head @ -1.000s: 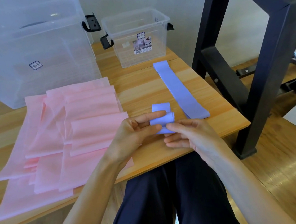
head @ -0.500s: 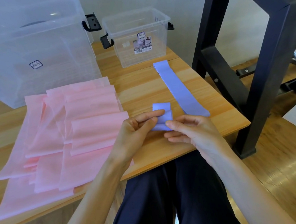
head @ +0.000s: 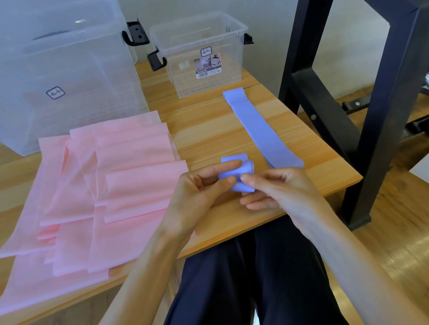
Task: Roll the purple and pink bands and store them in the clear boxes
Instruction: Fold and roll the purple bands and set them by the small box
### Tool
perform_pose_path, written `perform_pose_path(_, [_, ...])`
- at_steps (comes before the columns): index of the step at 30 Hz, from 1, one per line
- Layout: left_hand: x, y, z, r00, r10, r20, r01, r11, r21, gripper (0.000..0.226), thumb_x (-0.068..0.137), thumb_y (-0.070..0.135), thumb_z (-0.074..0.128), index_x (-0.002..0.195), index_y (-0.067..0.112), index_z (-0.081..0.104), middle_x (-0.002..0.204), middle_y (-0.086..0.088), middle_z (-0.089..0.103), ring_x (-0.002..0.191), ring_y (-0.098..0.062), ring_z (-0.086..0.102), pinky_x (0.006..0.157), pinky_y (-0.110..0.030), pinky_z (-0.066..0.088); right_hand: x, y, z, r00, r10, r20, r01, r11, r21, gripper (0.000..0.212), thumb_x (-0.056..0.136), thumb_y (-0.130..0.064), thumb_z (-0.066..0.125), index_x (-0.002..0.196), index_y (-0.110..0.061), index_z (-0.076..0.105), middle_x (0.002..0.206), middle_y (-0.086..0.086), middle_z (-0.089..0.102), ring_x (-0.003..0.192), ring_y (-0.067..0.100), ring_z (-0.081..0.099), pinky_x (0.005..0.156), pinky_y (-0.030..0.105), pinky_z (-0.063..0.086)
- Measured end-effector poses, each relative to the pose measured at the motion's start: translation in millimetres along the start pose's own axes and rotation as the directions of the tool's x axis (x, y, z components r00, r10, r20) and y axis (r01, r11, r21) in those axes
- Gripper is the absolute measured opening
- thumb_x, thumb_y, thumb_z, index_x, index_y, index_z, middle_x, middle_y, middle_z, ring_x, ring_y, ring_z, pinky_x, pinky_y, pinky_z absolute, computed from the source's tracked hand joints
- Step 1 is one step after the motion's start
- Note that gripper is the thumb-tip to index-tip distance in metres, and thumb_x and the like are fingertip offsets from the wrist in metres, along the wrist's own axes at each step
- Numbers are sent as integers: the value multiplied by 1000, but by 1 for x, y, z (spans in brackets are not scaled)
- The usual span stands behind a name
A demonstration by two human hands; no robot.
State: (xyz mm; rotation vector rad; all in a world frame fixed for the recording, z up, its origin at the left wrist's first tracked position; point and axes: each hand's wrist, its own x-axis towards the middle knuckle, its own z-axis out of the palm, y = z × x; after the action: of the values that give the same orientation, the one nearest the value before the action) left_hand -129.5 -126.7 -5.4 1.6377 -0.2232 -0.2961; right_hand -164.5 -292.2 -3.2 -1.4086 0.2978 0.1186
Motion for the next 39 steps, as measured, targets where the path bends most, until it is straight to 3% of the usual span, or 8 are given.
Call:
perform_pose_path(7, [-2, 4, 2, 997, -52, -51, 51, 998, -27, 24, 98, 10, 56, 109, 25, 71, 76, 19, 74, 74, 12, 65, 58, -2, 43, -3, 3, -1, 999, -7, 35, 5, 999, 45, 31, 78, 1, 77, 109, 3, 69, 96, 21, 74, 81, 25, 76, 70, 25, 60])
perform_pose_path(10, [0, 4, -2, 993, -107, -47, 103, 991, -80, 27, 100, 12, 55, 106, 29, 74, 88, 6, 74, 76, -3, 67, 61, -9, 48, -4, 1, -3, 997, 13, 70, -13, 1000, -3, 19, 78, 3, 77, 95, -5, 72, 86, 17, 75, 77, 24, 76, 68, 24, 60])
perform_pose_path(13, [0, 4, -2, 989, -126, -74, 118, 988, -97, 24, 97, 9, 58, 103, 26, 74, 77, 5, 68, 61, 1, 60, 54, -9, 45, -6, -2, -5, 991, 26, 130, -21, 999, -39, 18, 78, 4, 77, 81, -13, 73, 79, 12, 75, 76, 23, 75, 69, 24, 61])
perform_pose_path(17, [-2, 5, 1, 990, -106, -93, 98, 991, -95, 21, 96, 6, 59, 106, 19, 72, 60, 15, 65, 48, 4, 54, 49, -6, 40, -5, -2, -5, 989, 38, 145, -33, 999, -31, 20, 79, 3, 77, 96, -6, 73, 82, 11, 75, 79, 25, 75, 71, 27, 61])
perform_pose_path(22, [-2, 4, 2, 988, -70, -139, 64, 997, -47, 19, 93, 8, 64, 106, 17, 75, 71, 15, 72, 67, 7, 64, 55, -5, 43, -4, -1, -5, 991, 56, 120, -55, 998, -10, 32, 77, -1, 79, 108, 0, 69, 87, 14, 74, 78, 27, 75, 69, 28, 61])
perform_pose_path(31, [-4, 3, 4, 977, -41, -209, 41, 999, -2, 18, 89, 11, 71, 105, 17, 76, 77, 10, 75, 70, 10, 65, 56, -4, 43, -3, 0, -2, 990, 78, 114, -72, 996, -57, 25, 83, -8, 76, 101, 8, 70, 78, 13, 73, 69, 22, 73, 64, 29, 61])
perform_pose_path(37, [-3, 3, 5, 978, -38, -204, 34, 999, -23, 17, 86, 9, 74, 101, 16, 77, 86, 9, 76, 69, 8, 66, 55, -4, 42, -4, 3, 1, 998, 24, 55, -26, 999, 24, 30, 81, -5, 77, 108, 2, 68, 93, 19, 75, 78, 25, 75, 68, 27, 61])
perform_pose_path(39, [-3, 3, 4, 983, -4, -183, 7, 1000, 18, 15, 87, 9, 72, 100, 16, 78, 85, 9, 76, 71, 8, 65, 56, -4, 41, -4, 3, 1, 997, 35, 65, -35, 999, -2, 24, 82, -7, 77, 103, 2, 70, 85, 17, 74, 72, 23, 74, 65, 27, 60])
